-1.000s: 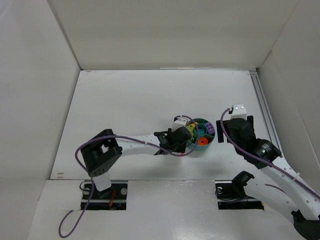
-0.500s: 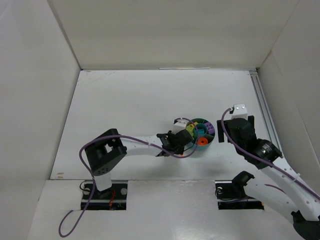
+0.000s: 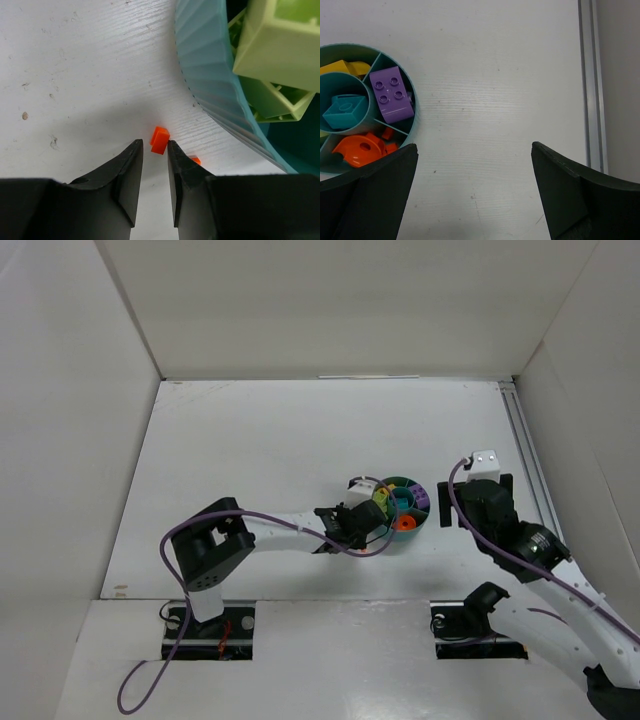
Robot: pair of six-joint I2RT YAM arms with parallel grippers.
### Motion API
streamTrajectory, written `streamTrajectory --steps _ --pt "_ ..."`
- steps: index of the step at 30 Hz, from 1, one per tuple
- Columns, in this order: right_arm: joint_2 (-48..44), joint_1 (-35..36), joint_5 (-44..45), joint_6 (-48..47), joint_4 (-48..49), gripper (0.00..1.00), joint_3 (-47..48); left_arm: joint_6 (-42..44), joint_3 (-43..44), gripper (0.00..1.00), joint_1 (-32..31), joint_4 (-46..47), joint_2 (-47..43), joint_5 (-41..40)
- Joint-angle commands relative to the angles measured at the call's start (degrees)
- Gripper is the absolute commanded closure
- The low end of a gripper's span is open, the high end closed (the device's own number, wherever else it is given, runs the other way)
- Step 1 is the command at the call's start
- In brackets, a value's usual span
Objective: Sort the legos into containers by color
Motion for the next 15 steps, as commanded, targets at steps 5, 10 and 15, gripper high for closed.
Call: streamTrajectory --steps 5,10,15 --pt "-1.8 -0.4 1.8 0.9 -0.5 0.00 1.1 -0.1 0.6 0.78 -0.9 0.5 0.6 -1.2" --pt "-2.3 -0.4 1.8 0.9 -1.1 0.00 1.1 0.5 1.2 0.79 -0.9 0.5 1.1 -1.2" --pt "-2.9 -0.4 1.8 0.9 -1.6 0.00 1.1 1.0 1.7 0.84 -0.9 0.5 1.6 -1.2"
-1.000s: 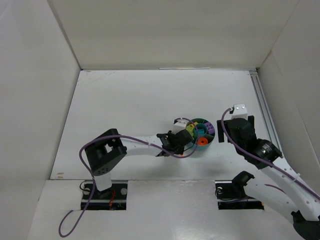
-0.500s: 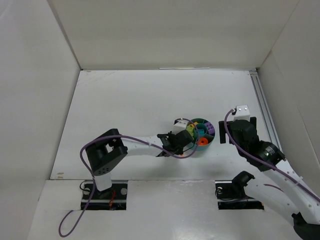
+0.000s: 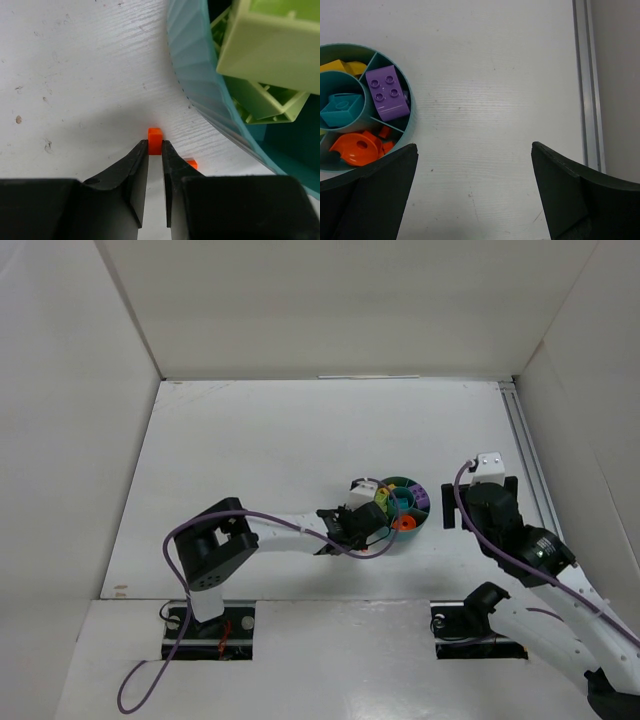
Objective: Sort the legos into containers by color
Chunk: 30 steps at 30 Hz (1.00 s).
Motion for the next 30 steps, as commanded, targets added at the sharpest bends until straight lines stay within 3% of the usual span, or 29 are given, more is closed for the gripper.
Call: streamTrajectory --steps 1,7,12,19,30 --pt "-1.0 -0.4 1.2 0.7 -0.2 0.00 1.1 0.5 1.5 0.87 -0.3 -0.3 0.6 -0.6" --pt "-1.0 -0.4 1.2 0.7 -0.2 0.00 1.1 1.1 2.6 0.91 -0.3 -1.9 0.6 -0.6" --pt "-1.0 -0.4 1.2 0.7 -0.2 0.00 1.1 1.1 2.0 0.94 -0.8 -5.0 -5.2 -1.7" --pt "-2.0 -0.4 1.7 0.7 -0.2 0.00 1.1 5.8 0.0 0.94 -2.5 -2.0 -14.2 1.6" --pt "-1.0 -0.4 8.6 0.7 -0.2 0.00 1.6 17.0 12.6 0.95 -2.5 1.8 -11.2 3.6"
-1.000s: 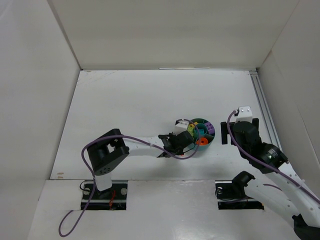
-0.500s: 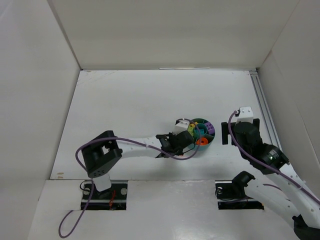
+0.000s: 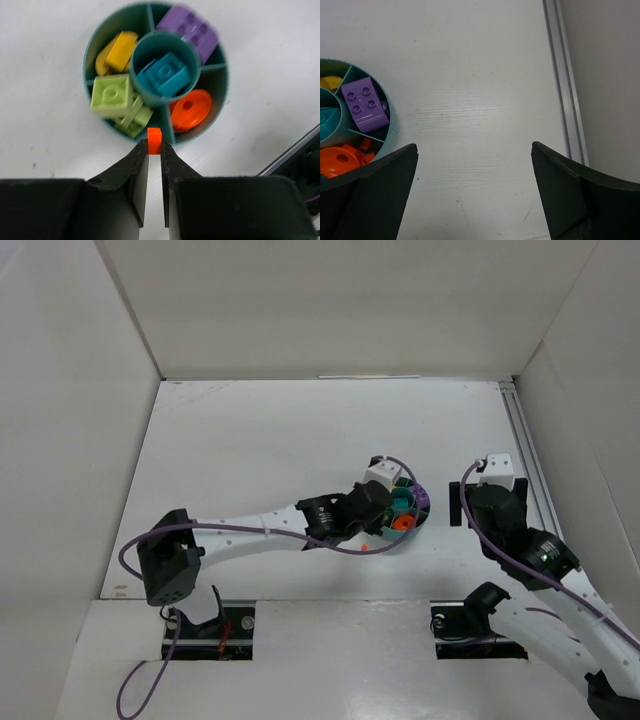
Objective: Sort the legos into containers by color
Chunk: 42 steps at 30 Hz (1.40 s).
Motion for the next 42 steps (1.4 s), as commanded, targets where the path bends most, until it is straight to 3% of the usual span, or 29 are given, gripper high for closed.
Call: streamTrajectory --steps 1,10,19,24,29,39,42 --pt "0.4 -0.4 3.9 0.7 0.1 0.00 1.6 4.6 7.0 0.95 -0.1 3.2 2.6 1.0" --pt "0.3 -0.9 7.5 3.2 0.1 0.00 2.7 9.4 19.2 0.94 -0.1 2.1 13.0 4.0" --pt "-1.5 -0.9 8.0 3.2 0.1 0.00 2.2 9.9 24.3 0.91 -0.1 -1.3 18.3 5.8" --pt "-1.5 -0.9 8.0 3.8 0.1 0.00 2.2 10.4 24.3 0.89 -0.1 -1.3 18.3 5.8" --pt "-1.5 -0.9 8.0 3.8 0.1 0.00 2.2 10.4 24.3 0.79 -0.7 -1.8 18.3 7.1" --pt "-1.5 -0.9 7.3 3.8 -0.4 0.00 2.2 10.4 22.9 0.77 -0.7 -1.8 15.9 6.2" --pt "-1.5 -0.9 4.5 -1.2 0.5 0.00 2.7 10.4 20.0 0.77 -0.7 -1.8 10.8 4.3"
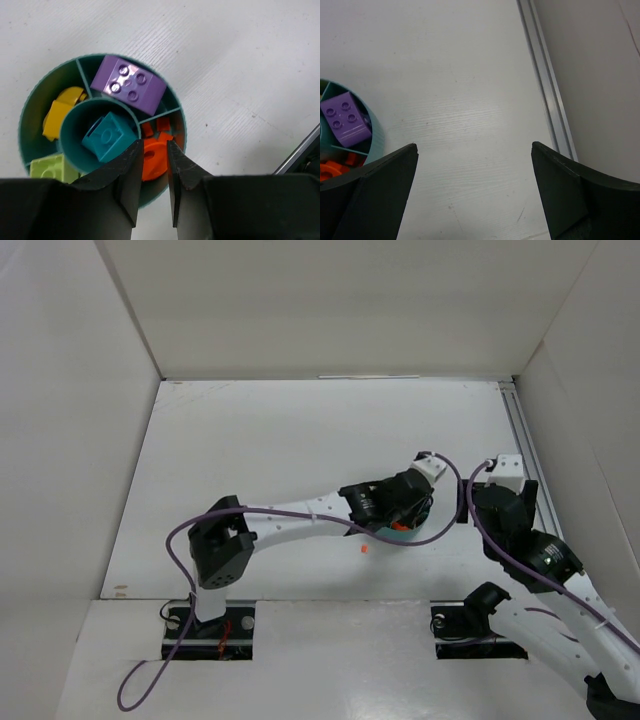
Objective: Sort the legos into containers by color
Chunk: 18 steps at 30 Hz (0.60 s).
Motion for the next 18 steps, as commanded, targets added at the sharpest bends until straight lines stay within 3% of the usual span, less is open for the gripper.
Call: streamTrajectory --steps 1,3,6,10,13,18 --pt "-0.3 -0.2 -5.1 -6.2 2.0 0.00 2.7 0.1 -3.1 0.77 -0.3 1.0 -9.6 -3.3" --pt "0.4 -0.2 -10.4 -13.4 7.7 0.00 2.7 -0.8 -8.5 0.76 -0.3 2.3 -15.6 -4.9" --pt "2.3 -0.2 -20.0 -16.9 13.3 0.00 2.1 -4.7 -13.2 0.72 1.1 -0.4 -22.7 -9.3" --pt "7.7 4.6 -23.8 -20.6 16.9 0.00 2.1 -15.3 -24.6 0.72 3.8 -6.9 -32.1 -14.7" --pt "9.8 11.9 -25.1 -21.9 19.9 0.00 2.8 -25.7 -30.3 0.55 5.7 -13.0 -39.4 -18.1" --pt "17.6 22.6 -29.5 -22.9 26.8 0.02 0.5 -35.4 -40.1 0.08 11.5 -16.9 -47.3 -16.5"
